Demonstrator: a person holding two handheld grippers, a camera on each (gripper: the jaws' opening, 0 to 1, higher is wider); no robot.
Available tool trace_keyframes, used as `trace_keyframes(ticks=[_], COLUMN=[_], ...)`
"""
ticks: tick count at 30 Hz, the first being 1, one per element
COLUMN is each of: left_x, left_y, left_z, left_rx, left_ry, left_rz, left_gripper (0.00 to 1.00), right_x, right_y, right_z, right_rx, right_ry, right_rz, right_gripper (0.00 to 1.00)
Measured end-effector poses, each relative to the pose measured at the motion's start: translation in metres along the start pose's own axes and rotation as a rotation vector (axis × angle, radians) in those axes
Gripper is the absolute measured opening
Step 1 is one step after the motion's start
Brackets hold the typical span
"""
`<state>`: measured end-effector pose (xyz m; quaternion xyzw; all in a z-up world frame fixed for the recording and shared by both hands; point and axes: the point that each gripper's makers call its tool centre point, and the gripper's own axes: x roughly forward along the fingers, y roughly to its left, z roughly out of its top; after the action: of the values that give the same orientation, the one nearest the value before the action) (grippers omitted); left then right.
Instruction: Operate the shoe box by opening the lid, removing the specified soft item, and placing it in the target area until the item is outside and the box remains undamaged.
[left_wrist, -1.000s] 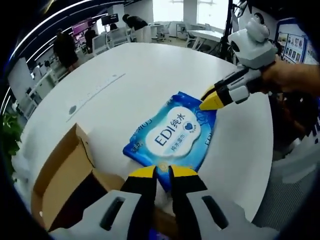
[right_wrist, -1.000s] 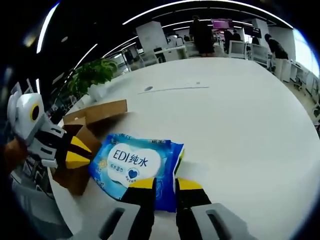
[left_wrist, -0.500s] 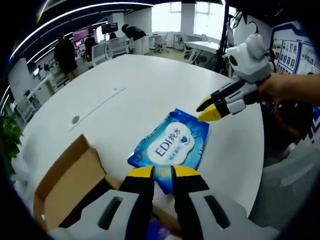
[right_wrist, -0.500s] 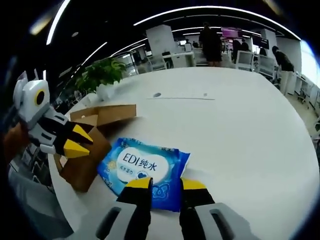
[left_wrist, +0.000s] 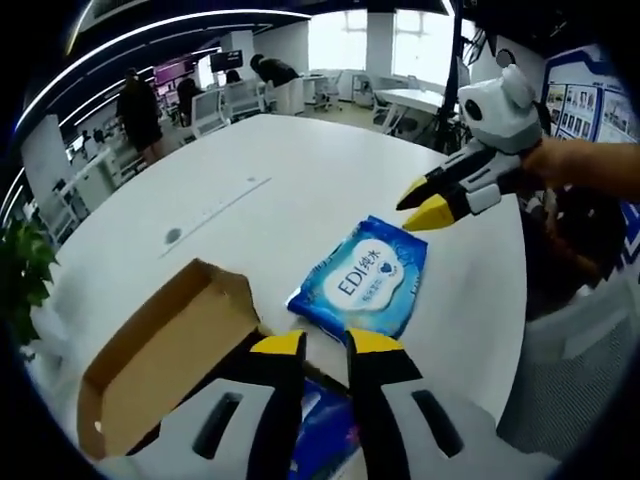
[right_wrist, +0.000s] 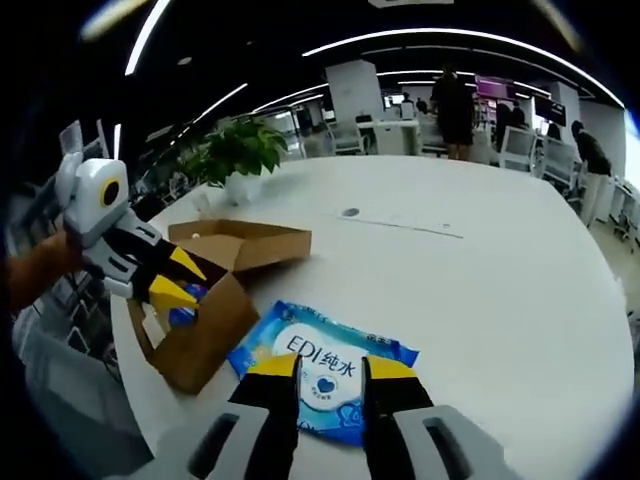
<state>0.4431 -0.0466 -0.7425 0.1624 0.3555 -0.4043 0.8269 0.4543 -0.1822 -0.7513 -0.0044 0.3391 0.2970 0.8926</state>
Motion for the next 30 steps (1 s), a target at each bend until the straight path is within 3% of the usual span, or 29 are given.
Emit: trace_keyframes(ticks=[13, 22, 30], left_x=[-0.019, -0.022, -0.022], left_y=[0.025, 0.030, 0.027], left_z=[-0.026, -0.051, -0.068], left_rx=[-0.004, 0.017, 0.027], left_ry=[0.015, 0.055, 0.079], left_rz=[-0.002, -0.021, -0.063], left_gripper=[0.18, 0.19, 0.18], right_x=[0.019, 0.033, 0.048], right_y=[0.048, 0.076, 0.105], right_z=[0.026, 0.029, 0.029], right_rx=[-0.087, -0.161, -0.294], right_ry=[-0.025, -0.015, 0.009], right_rz=[0.110, 0.168, 0.224], right_gripper=[0.21, 0.21, 0.21])
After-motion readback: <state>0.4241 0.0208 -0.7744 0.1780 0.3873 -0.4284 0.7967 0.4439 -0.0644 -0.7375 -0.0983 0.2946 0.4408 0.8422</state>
